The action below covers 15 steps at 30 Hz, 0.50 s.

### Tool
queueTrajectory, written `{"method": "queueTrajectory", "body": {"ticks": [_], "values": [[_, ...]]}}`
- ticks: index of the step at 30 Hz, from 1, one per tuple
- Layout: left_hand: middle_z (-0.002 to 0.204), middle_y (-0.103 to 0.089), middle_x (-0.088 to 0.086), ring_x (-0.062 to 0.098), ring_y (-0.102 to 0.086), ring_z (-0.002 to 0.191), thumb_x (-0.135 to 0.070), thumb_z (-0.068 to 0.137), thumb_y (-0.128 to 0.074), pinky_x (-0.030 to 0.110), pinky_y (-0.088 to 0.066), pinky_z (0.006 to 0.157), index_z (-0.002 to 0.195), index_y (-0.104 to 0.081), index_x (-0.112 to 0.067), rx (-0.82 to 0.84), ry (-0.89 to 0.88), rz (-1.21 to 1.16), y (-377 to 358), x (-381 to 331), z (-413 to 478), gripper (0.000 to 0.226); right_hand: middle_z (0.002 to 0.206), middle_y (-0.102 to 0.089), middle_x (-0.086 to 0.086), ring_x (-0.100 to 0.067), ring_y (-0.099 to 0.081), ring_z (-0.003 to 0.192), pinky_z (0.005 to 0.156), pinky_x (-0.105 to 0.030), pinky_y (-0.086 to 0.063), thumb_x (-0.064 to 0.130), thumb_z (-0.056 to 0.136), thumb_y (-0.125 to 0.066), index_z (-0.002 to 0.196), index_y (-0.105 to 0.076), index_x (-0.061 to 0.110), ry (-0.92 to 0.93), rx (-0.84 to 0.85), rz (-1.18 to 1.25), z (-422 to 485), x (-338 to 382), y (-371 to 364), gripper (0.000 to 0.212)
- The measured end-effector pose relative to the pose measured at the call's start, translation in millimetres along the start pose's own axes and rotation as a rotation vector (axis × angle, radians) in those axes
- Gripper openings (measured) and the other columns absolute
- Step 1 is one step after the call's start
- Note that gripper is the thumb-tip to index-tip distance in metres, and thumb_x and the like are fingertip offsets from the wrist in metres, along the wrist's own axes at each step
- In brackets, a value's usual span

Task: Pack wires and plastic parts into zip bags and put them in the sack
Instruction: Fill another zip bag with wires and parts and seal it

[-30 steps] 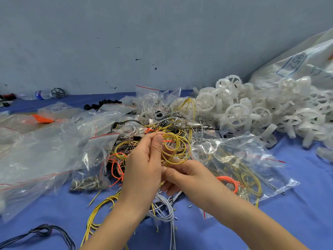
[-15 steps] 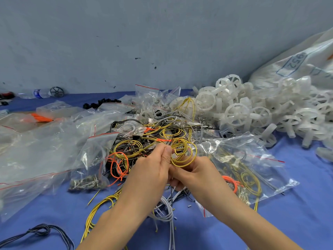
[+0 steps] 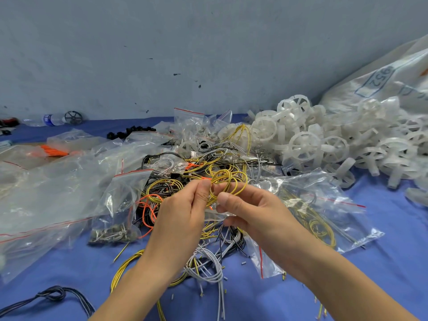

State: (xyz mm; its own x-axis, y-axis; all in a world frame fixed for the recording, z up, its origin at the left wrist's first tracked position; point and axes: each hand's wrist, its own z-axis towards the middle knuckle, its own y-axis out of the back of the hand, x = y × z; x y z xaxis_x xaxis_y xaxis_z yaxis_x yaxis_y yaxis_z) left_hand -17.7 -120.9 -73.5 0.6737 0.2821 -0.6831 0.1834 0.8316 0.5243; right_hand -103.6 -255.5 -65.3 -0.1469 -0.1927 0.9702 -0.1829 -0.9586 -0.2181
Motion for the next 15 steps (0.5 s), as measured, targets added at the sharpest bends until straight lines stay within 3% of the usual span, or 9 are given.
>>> {"method": "queueTrajectory", "body": {"ticks": [2, 5, 8, 10, 12, 15], "values": [[0.062, -0.062, -0.011, 0.01, -0.053, 0.056, -0.049, 0.102, -0.038, 0.03, -0.044, 0.055, 0.097, -0.068, -0.03, 0.029, 0.021, -0.049, 1.8, 1.3, 3.9, 0.035, 0.094, -0.072, 0.007, -0.006, -0.063, 0.081, 0.069, -0.019, -0.052, 0.039, 0.067, -0.081, 0.094, -0.078, 0.027, -0.009, 0.017, 0.086, 0.4, 1.5, 0.8, 0.03], [0.044, -0.043, -0.015, 0.002, -0.036, 0.041, -0.048, 0.1, -0.043, 0.014, -0.027, 0.042, 0.089, -0.069, -0.027, 0.048, 0.074, -0.224, 4.3, -0.1, 8.8, 0.035, 0.085, -0.071, 0.008, -0.005, -0.063, 0.073, 0.066, -0.019, -0.053, 0.031, 0.068, -0.078, 0.086, -0.079, 0.026, -0.017, 0.016, 0.197, 1.3, 3.0, 3.6, 0.018], [0.042, -0.044, -0.02, -0.003, -0.041, 0.039, -0.041, 0.101, -0.044, 0.007, -0.029, 0.041, 0.091, -0.071, -0.021, 0.093, 0.115, -0.316, 5.8, -1.5, 10.3, 0.034, 0.077, -0.07, 0.009, -0.006, -0.061, 0.066, 0.062, -0.019, -0.052, 0.025, 0.069, -0.075, 0.08, -0.076, 0.024, -0.064, 0.008, 0.227, 1.8, 4.5, 3.4, 0.011], [0.043, -0.046, -0.02, -0.004, -0.044, 0.041, -0.04, 0.101, -0.044, 0.007, -0.03, 0.042, 0.092, -0.07, -0.022, 0.117, 0.108, -0.268, 6.7, -1.4, 9.1, 0.033, 0.077, -0.068, 0.008, -0.007, -0.061, 0.065, 0.062, -0.02, -0.051, 0.023, 0.071, -0.076, 0.08, -0.074, 0.024, -0.101, 0.012, 0.207, 1.0, 5.2, 4.8, 0.009], [0.048, -0.047, -0.014, 0.003, -0.044, 0.046, -0.046, 0.1, -0.042, 0.017, -0.032, 0.046, 0.092, -0.069, -0.027, 0.111, 0.038, -0.096, 8.7, 1.1, 6.7, 0.034, 0.081, -0.068, 0.007, -0.009, -0.062, 0.067, 0.063, -0.022, -0.052, 0.029, 0.075, -0.076, 0.078, -0.075, 0.025, -0.143, 0.027, 0.195, 1.0, 7.1, 7.1, 0.005], [0.066, -0.058, -0.011, 0.009, -0.055, 0.063, -0.049, 0.103, -0.035, 0.03, -0.043, 0.059, 0.095, -0.064, -0.029, 0.081, -0.128, 0.194, 12.5, 3.9, 2.5, 0.037, 0.082, -0.067, 0.001, -0.013, -0.061, 0.061, 0.056, -0.026, -0.052, 0.051, 0.073, -0.071, 0.074, -0.073, 0.021, -0.227, -0.031, 0.215, 3.2, 9.6, 7.6, 0.03]]}}
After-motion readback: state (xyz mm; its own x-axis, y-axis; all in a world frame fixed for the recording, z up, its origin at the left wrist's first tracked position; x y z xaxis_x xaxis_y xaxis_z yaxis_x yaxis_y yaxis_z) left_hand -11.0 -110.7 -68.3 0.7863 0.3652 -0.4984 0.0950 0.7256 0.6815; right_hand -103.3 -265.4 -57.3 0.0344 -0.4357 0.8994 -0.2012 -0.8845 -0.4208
